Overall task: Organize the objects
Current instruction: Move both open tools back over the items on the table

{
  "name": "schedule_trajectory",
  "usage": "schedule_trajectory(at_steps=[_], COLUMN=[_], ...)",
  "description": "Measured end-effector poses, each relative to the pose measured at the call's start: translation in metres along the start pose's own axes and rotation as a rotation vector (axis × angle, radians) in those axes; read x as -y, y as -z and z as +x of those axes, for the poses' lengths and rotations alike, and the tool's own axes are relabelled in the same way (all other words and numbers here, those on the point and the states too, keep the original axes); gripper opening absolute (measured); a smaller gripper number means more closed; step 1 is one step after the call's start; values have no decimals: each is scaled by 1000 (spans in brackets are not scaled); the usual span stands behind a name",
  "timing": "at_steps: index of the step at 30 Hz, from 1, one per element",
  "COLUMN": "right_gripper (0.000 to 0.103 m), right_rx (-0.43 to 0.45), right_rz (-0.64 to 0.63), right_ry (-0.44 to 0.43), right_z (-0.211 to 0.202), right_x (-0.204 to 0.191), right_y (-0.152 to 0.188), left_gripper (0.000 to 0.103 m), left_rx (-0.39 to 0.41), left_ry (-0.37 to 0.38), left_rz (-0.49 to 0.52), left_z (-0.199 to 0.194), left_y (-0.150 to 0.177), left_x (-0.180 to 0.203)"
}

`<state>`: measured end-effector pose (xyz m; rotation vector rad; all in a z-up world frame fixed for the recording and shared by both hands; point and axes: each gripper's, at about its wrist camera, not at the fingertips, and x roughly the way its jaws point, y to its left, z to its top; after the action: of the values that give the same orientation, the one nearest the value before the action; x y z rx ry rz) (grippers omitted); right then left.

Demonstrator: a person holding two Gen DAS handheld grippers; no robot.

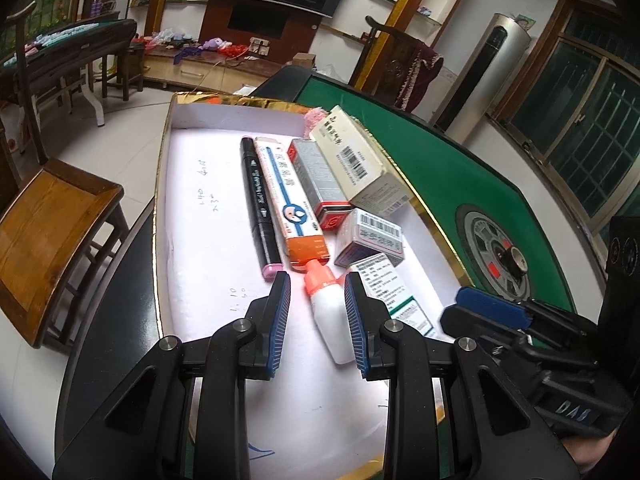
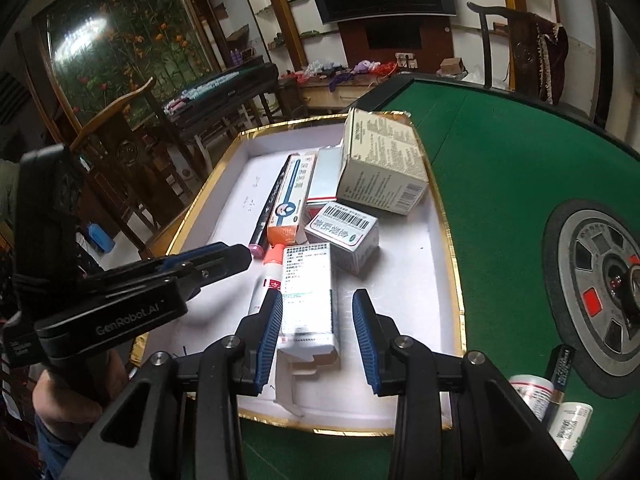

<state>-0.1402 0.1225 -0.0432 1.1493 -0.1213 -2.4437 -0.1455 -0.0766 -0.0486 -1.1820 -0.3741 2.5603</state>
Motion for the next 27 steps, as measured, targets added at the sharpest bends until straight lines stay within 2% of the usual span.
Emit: schedule_trajectory(at_steps=[7,11,16,23,27], right_gripper=[37,42,44,44,44], right_rx=[79,118,112,90,35], right_rz=[46,96,159,231,245], right_ry=[-22,-2,26,81,114], right_z=[-49,-77,-91,-103,-90], right_x=[33,59,91,126,134], right_y=[16,28,50,71,79], left_gripper=[26,26,26,26,41], left_rx=[14,12,6,-59,-91], left_ry=[20,30,63,135,169], left_rz=[45,79,107,193,235], left_z=[-7,-9,-13,-5,0], left_y=[1,4,7,17,22], left_x=[17,32,54,108,136])
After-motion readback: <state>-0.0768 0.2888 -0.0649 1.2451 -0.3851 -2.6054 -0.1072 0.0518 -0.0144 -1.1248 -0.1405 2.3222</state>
